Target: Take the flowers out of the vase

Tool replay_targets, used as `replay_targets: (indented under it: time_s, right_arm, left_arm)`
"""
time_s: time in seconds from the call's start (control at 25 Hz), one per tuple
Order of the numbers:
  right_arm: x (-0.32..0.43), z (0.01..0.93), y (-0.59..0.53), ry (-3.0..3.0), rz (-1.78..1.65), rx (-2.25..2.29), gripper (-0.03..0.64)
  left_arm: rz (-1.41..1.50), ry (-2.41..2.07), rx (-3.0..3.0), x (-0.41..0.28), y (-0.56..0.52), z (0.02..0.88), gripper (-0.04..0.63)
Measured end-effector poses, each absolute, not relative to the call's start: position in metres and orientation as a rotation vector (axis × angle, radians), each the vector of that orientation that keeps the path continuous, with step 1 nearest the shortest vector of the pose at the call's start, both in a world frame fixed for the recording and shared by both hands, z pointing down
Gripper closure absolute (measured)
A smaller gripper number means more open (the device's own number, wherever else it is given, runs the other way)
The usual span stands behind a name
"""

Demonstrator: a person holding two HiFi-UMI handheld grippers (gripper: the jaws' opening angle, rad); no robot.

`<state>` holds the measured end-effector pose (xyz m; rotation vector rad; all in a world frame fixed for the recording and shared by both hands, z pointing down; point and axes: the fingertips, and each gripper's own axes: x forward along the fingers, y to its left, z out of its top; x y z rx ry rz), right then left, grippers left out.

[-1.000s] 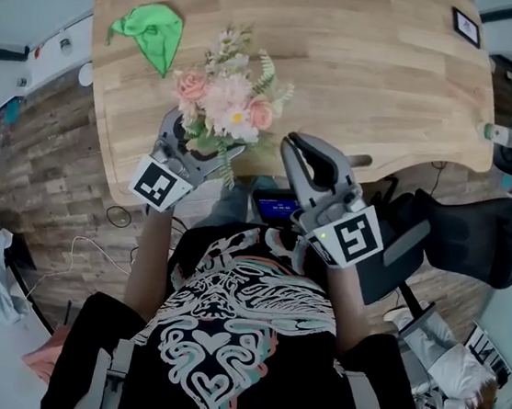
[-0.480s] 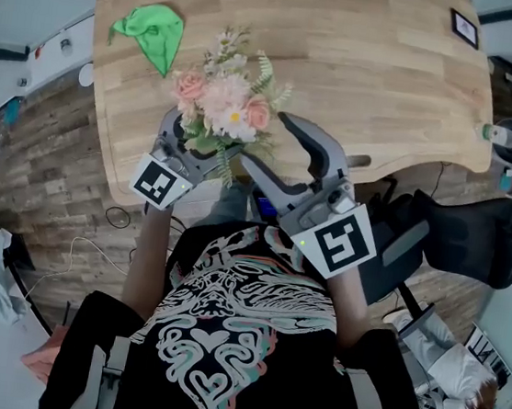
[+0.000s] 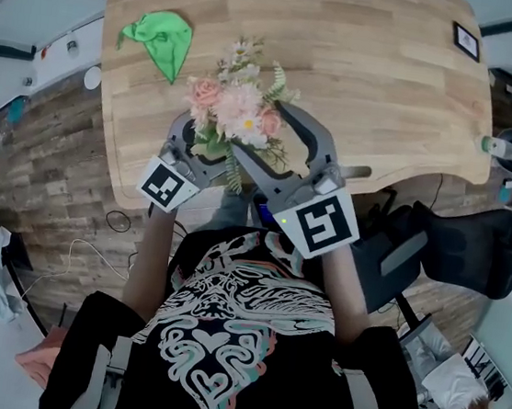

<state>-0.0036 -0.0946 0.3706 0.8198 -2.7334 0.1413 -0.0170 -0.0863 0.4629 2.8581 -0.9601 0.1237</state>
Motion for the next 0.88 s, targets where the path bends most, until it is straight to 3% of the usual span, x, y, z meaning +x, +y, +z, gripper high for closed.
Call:
replay_targets:
  time_s: [0.48, 0.68, 0.88]
  right_arm:
    - [-0.017, 0.392, -0.098, -2.611, 0.069, 0.807, 0.341]
    - [-0.018, 0.391, -0.098, -2.595, 0.025, 0.828, 0.467]
    - [-0.018, 0.391, -0.097, -2.601, 0.022, 0.827, 0.51]
  left_arm:
    - [0.134, -0.957, 2.878, -0.014, -0.086, 0.459, 0.187]
    - [0.149, -0.952, 2.886, -0.012, -0.088, 0.459, 0.187]
    - [0.152, -0.943, 2.896, -0.014, -0.088, 0.46, 0.187]
